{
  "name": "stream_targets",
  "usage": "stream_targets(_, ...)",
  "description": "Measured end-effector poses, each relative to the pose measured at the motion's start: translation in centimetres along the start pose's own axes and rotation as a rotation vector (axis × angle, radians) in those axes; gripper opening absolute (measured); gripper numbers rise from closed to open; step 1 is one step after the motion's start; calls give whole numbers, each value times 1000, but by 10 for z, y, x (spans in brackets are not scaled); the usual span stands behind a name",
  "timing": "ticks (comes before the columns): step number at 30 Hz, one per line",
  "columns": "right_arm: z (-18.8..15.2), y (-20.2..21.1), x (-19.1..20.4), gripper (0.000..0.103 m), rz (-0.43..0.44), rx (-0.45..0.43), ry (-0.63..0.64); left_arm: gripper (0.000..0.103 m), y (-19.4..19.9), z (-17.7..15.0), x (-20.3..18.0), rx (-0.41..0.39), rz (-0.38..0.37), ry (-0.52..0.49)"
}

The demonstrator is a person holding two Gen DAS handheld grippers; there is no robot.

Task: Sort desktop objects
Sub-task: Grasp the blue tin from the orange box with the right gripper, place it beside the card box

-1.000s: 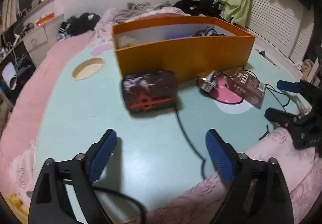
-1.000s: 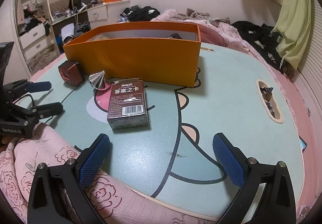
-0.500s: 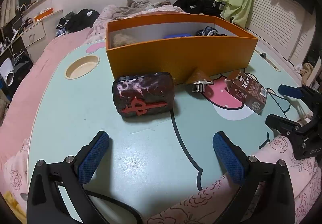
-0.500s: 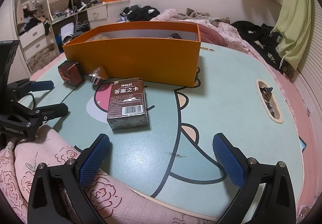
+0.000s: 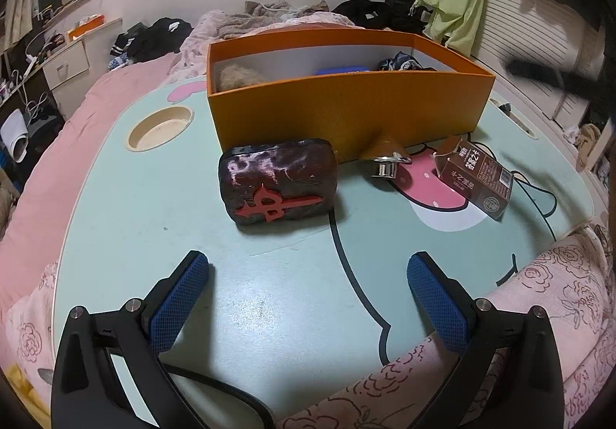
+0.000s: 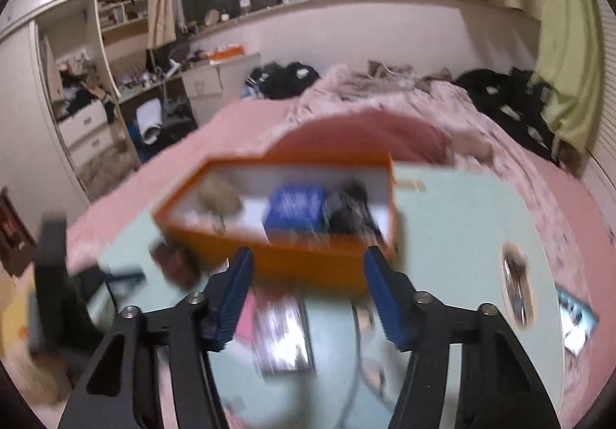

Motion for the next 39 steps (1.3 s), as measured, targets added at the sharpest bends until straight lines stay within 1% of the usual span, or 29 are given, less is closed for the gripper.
stream_targets(1,10,-10,2,58,9,40,-4,103,0,0,0,0,0,0)
stream_targets(2,24,-29,4,59,5,108,-11,103,0,0,0,0,0,0)
stream_targets(5,43,-74,11,66,-12,227,18,103,0,0,0,0,-1,-1)
stream_targets(6,47,-91,13,66,-21,272,28,103,0,0,0,-2,-1,0)
stream_targets(10,49,-139,5,66,-88,413,14,103,2,-1,3,-8,-3,1)
stream_targets(12,41,-159,3,71,-132,502,31,103,2,-1,4,-11,-4,2)
stream_targets(13,37,-165,2,71,-135,529,41,103,2,-2,4,-13,-5,2)
stream_targets(14,37,-167,3,68,-134,544,51,103,2,-2,4,-12,-4,2)
stream_targets(17,32,-167,8,66,-138,540,74,103,3,-3,5,-16,-5,5)
stream_targets(19,31,-161,9,66,-111,502,63,103,4,-3,5,-17,-4,6)
stream_targets(20,34,-156,9,66,-81,459,49,103,4,-3,5,-18,-4,7)
stream_targets(22,45,-132,12,66,17,336,8,103,4,-3,5,-18,-4,7)
stream_targets(23,52,-120,14,66,50,282,-13,103,4,-3,5,-18,-4,7)
stream_targets(24,59,-98,12,66,87,210,-35,103,4,-3,5,-17,-4,6)
stream_targets(25,64,-84,11,66,106,174,-41,103,4,-3,5,-17,-4,6)
stream_targets(27,69,-41,8,66,127,93,-44,103,4,-3,5,-17,-4,6)
stream_targets(29,65,-8,8,66,109,45,-32,103,3,-3,5,-18,-4,7)
stream_targets(30,57,9,5,66,90,30,-26,103,3,-3,5,-18,-4,7)
stream_targets(32,34,30,-2,66,34,40,-25,103,3,-3,5,-17,-4,7)
stream_targets(33,17,34,-11,66,-8,62,-35,103,3,-3,6,-17,-4,6)
stream_targets(36,-39,27,-31,66,-169,165,-54,103,3,-3,6,-17,-4,6)
stream_targets(38,-69,16,-40,66,-217,225,-58,103,3,-3,6,-17,-4,6)
stream_targets(39,-81,11,-43,66,-215,251,-72,103,3,-5,6,-16,-3,6)
Point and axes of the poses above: each gripper's, at about its wrist camera, not at the fingertips, and y roughly against the way its jaws point, x to its left, z to its top, the point moved 5 cm from there along -y, roughly the way its jaws point, and after that the axes turned 7 degrees about x, right-handed, at the moved point
